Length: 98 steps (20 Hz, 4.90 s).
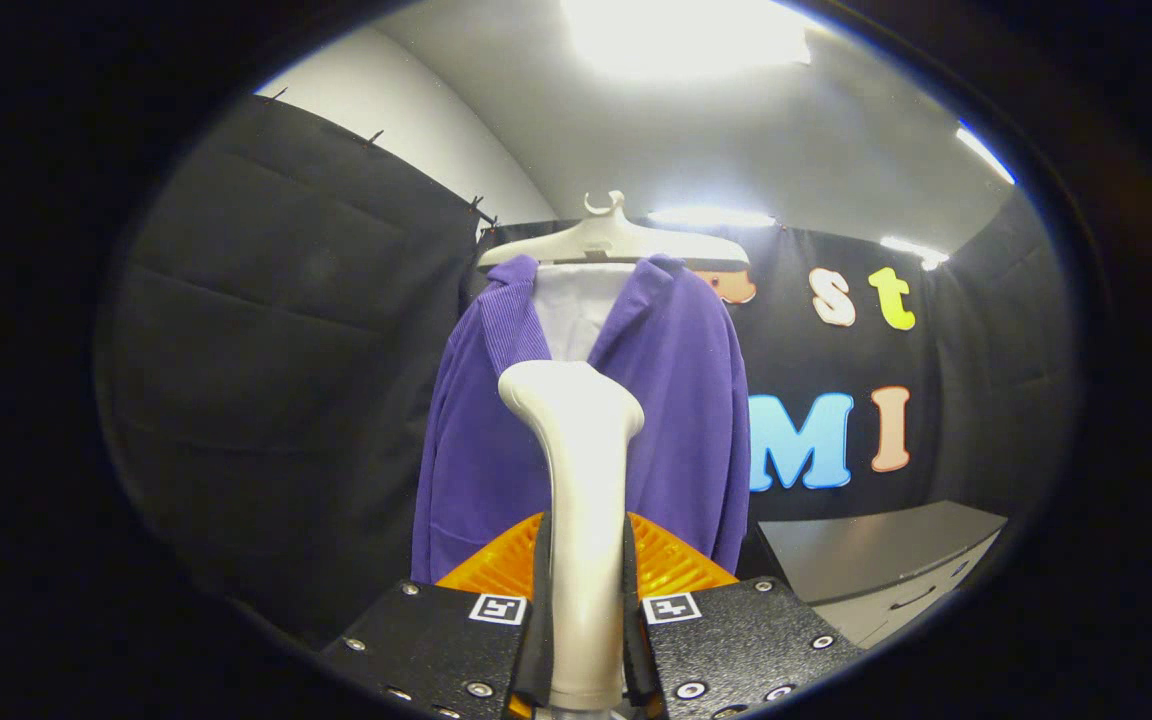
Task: Iron the clothes twice with a garment steamer, once on the left side and once on the right side.
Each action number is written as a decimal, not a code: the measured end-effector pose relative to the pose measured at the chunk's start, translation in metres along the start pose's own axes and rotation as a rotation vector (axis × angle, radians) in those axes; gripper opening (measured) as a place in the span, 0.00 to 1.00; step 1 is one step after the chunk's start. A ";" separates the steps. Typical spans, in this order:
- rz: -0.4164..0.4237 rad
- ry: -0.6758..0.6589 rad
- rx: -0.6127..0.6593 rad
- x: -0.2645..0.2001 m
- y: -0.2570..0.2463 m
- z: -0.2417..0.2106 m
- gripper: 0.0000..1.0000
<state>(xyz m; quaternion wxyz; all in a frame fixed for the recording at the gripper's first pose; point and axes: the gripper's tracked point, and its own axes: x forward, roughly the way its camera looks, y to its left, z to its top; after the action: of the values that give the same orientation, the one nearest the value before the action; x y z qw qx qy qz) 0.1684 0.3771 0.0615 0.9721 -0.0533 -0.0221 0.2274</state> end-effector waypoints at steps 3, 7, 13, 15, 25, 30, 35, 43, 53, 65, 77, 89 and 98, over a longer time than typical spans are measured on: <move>0.000 -0.053 0.011 0.022 0.017 0.037 0.28; 0.003 -0.092 -0.010 0.055 0.039 0.074 0.28; 0.009 -0.075 -0.060 0.094 0.065 0.079 0.28; 0.000 -0.073 -0.104 0.098 0.069 0.072 0.28; 0.031 0.039 -0.085 0.084 0.083 -0.001 0.28; 0.051 0.093 -0.097 0.070 0.080 -0.033 0.28; 0.070 0.126 -0.093 0.046 0.080 -0.061 0.28; 0.087 0.236 -0.056 0.025 0.071 -0.116 0.28; 0.105 0.324 -0.066 0.007 0.078 -0.177 0.28; 0.112 0.368 -0.071 -0.008 0.083 -0.226 0.30; 0.143 0.520 -0.050 -0.041 0.094 -0.298 0.30; 0.106 0.651 -0.009 -0.109 0.049 -0.330 0.30; -0.082 0.553 0.075 -0.179 -0.094 -0.264 0.30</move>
<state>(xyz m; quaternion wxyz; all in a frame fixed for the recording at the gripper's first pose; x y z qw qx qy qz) 0.0670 0.1891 -0.1938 0.9509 -0.0762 0.2503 0.1653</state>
